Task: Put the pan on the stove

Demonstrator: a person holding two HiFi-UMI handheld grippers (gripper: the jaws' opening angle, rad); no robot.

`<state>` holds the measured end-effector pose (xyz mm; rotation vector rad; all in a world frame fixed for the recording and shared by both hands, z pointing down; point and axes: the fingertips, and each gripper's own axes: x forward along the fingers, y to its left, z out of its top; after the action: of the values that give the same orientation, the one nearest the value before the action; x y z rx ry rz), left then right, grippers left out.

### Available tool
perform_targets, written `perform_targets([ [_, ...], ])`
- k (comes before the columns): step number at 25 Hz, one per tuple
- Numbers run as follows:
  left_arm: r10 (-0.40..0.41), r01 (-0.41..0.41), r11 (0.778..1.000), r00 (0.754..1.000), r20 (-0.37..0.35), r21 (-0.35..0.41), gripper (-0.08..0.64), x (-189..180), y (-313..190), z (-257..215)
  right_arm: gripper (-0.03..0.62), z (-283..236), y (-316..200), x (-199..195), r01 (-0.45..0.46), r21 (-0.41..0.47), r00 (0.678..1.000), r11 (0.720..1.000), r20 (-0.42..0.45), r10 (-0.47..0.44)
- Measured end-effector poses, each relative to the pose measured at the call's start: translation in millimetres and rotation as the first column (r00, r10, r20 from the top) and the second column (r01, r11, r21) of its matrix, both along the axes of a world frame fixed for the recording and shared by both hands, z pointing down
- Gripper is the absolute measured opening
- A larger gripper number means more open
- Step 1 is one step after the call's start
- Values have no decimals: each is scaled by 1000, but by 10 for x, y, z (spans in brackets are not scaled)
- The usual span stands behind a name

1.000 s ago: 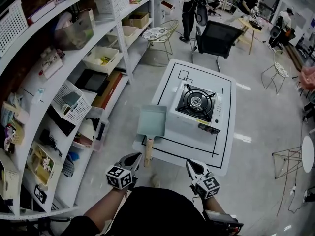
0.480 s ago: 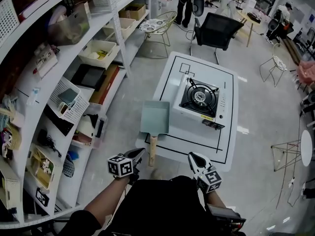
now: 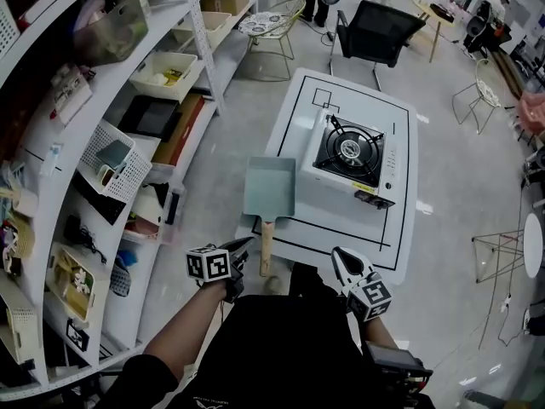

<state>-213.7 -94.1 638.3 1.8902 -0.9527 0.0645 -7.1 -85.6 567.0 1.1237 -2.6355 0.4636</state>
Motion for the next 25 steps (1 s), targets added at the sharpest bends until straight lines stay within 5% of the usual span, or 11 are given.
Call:
perform_targets([
  [3,-2,1,999,1000,-20,-34,30,20,-21,63,26,-4,-98,-7,6,1,1000,1000,7,-6],
  [6,-2,-2,998,999,-50,-63,125,72,-67,72,26,16,-155,3,10,-7,1000,1000,14,-9],
  [13,17,-51,984,981,-192,-172,244,269,-169,166,26,138,-252,26,19,-52,1000,998,23,-18],
  [25,75,-165,951,943,-324,-261,251,477,-215,338,26,201,-460,23,33,-93,999,995,22,-31],
])
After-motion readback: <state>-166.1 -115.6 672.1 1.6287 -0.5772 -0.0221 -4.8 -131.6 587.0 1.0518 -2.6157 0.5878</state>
